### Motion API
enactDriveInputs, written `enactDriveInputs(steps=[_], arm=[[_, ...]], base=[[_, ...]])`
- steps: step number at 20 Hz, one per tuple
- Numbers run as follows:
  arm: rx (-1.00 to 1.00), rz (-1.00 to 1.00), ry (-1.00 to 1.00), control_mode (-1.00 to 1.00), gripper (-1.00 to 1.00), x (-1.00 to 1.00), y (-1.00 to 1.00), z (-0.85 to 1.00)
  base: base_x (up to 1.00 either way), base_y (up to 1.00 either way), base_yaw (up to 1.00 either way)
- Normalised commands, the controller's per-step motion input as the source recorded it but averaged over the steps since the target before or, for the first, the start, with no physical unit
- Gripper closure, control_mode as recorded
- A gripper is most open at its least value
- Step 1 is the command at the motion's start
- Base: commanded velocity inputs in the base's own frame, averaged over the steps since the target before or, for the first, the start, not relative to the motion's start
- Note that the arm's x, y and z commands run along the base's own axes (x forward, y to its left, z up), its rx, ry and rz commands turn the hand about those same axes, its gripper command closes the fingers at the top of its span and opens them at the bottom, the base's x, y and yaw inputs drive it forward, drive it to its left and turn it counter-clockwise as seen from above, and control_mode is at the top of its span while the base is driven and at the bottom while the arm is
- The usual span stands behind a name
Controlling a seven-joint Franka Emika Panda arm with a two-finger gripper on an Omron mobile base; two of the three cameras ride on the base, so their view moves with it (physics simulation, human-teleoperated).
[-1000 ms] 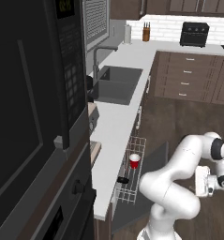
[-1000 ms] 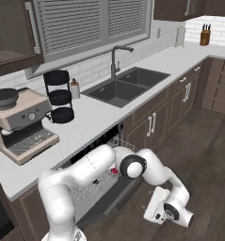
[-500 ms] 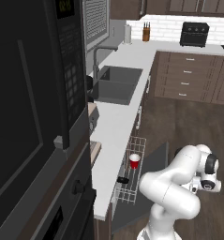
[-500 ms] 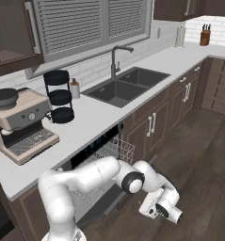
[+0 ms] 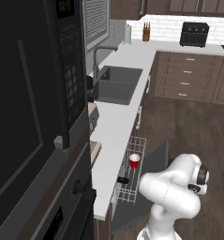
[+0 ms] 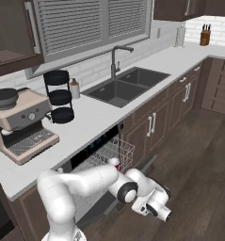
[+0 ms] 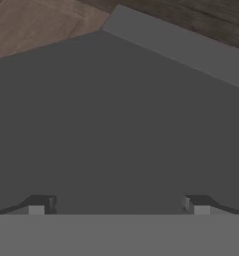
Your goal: Pick up the cup and bowl from the counter, place them in the dishwasher, and close the dishwasher door.
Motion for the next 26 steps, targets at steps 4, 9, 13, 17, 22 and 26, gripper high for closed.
enactDriveInputs(steps=[4,9,13,17,22,26], arm=[[0.01,-0.04,0.0,-1.0,-1.0,0.29,0.58,-0.04],[0.06,-0.01,0.0,-1.0,-1.0,0.1,0.5,0.22],[0.16,0.0,0.0,-1.0,-1.0,0.0,0.48,0.64],[0.2,0.0,0.0,-1.0,-1.0,0.01,0.63,0.83],[0.21,0.0,0.0,-1.0,-1.0,0.21,0.93,0.81],[0.2,0.0,0.02,-1.0,-1.0,0.34,1.0,0.74]], base=[[0.0,0.0,0.0],[0.0,0.0,0.0],[0.0,0.0,0.0],[0.0,0.0,0.0],[0.0,0.0,0.0],[0.0,0.0,0.0]])
